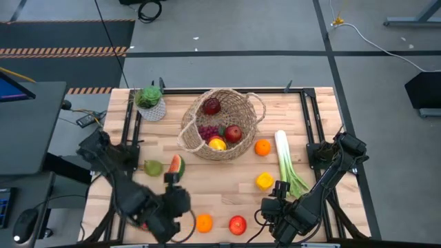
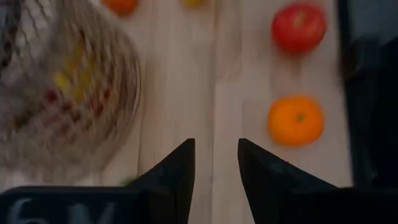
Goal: Build produce basket
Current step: Put the green pear into the basket
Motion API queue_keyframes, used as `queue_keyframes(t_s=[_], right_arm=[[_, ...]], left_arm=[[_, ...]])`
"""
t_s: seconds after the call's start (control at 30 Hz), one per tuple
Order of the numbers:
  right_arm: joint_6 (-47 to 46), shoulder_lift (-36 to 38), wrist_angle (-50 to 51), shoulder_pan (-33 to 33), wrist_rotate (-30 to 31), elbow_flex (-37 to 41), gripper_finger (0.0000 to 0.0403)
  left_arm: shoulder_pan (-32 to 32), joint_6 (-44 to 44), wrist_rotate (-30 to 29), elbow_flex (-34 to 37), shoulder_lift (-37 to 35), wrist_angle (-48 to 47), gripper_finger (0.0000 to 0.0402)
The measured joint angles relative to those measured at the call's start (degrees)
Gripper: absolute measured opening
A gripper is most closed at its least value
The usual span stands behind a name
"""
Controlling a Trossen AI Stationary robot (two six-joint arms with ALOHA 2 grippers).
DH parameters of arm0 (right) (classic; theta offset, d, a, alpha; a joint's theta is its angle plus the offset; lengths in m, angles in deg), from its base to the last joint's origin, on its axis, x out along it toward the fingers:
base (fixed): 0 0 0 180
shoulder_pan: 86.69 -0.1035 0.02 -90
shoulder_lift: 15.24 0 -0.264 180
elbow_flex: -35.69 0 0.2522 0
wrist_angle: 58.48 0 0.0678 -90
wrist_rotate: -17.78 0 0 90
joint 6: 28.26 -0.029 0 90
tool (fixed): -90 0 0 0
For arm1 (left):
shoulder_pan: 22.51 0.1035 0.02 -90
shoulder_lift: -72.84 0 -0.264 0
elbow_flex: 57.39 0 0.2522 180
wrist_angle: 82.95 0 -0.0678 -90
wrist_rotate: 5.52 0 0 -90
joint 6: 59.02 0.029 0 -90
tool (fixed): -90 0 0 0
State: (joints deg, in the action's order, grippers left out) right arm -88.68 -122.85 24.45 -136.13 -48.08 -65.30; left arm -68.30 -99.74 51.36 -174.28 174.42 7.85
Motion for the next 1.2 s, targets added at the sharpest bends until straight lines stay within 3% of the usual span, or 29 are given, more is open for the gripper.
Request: queue_keyframes(t_s=[0.33, 0.53, 0.77, 1.2], right_arm=[[0.0, 0.0, -0.1, 0.0, 0.0, 0.0, 0.0259], [0.0, 0.0, -0.1, 0.0, 0.0, 0.0, 0.0259], [0.0, 0.0, -0.1, 0.0, 0.0, 0.0, 0.0259], [0.2, 0.0, -0.1, 0.0, 0.0, 0.0, 0.0259]], left_arm=[[-8.4, -22.1, -0.3, 12.8, -0.1, -2.2, 0.0138], [-13.2, -36.4, -1.5, 16.4, -3.2, -12.2, 0.0140], [-16.0, -46.7, -4.0, 25.7, -13.8, -14.6, 0.0128], [-17.5, -65.3, -1.6, 50.0, -33.1, -11.6, 0.0124]])
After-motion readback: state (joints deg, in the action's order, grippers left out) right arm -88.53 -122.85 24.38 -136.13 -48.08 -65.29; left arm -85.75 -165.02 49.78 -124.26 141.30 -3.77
